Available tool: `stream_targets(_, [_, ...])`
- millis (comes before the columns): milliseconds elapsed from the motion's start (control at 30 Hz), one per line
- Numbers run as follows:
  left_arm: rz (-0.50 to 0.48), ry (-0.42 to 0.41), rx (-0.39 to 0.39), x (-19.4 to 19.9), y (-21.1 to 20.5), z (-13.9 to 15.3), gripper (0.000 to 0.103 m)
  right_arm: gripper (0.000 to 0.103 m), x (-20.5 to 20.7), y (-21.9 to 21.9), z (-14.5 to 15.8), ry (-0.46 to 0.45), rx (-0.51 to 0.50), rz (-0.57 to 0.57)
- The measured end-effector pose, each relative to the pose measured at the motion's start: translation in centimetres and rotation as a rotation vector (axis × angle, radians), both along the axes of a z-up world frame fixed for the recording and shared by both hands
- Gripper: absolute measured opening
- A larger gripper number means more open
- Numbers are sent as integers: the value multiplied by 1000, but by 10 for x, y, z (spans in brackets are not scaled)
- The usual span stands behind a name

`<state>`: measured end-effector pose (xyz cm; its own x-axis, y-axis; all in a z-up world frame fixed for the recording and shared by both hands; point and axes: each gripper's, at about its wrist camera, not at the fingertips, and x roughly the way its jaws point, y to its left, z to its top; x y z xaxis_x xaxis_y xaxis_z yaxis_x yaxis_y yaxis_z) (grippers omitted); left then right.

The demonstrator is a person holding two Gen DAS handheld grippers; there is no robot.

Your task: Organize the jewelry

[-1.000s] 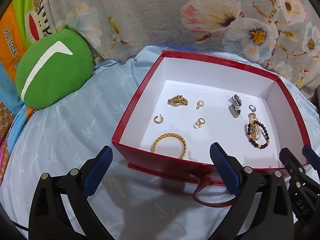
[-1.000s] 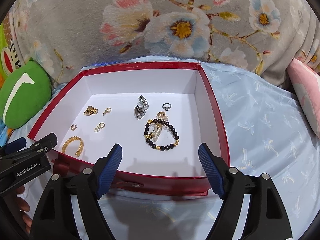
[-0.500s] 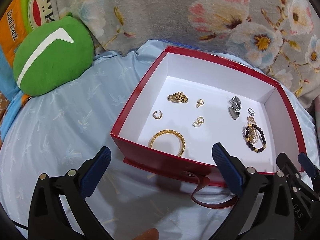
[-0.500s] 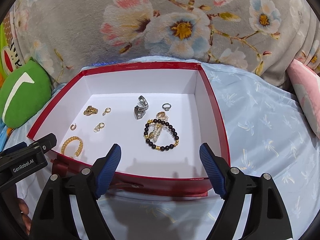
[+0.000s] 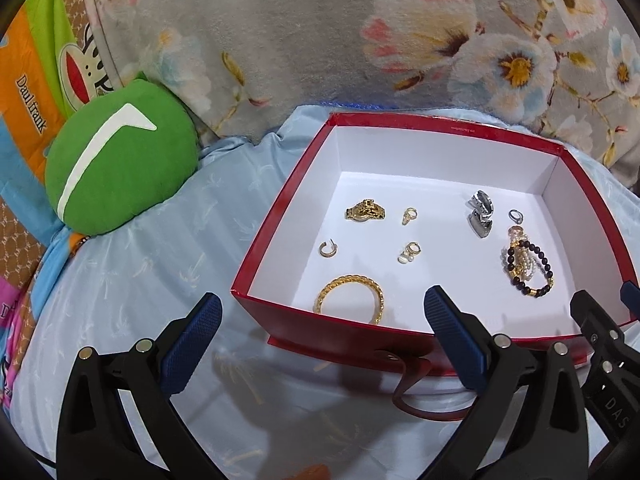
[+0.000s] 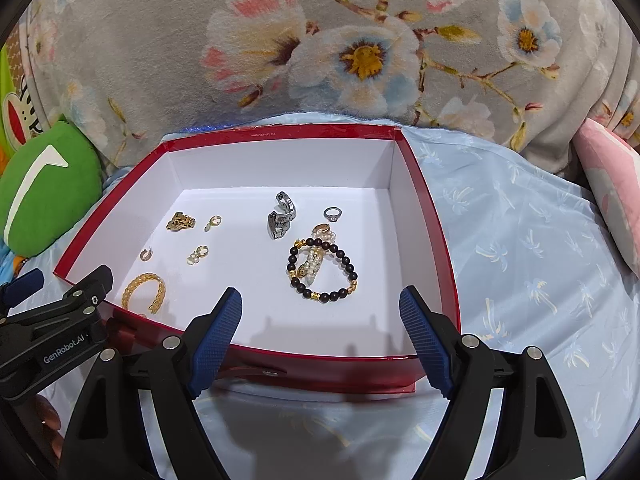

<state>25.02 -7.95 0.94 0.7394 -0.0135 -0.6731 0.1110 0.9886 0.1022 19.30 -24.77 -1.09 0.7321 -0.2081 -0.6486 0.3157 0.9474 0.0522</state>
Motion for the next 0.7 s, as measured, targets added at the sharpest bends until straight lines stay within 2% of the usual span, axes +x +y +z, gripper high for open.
stream_targets(700, [4,3,-10,0,1,-1,98,79,0,0,0,0,-1,1])
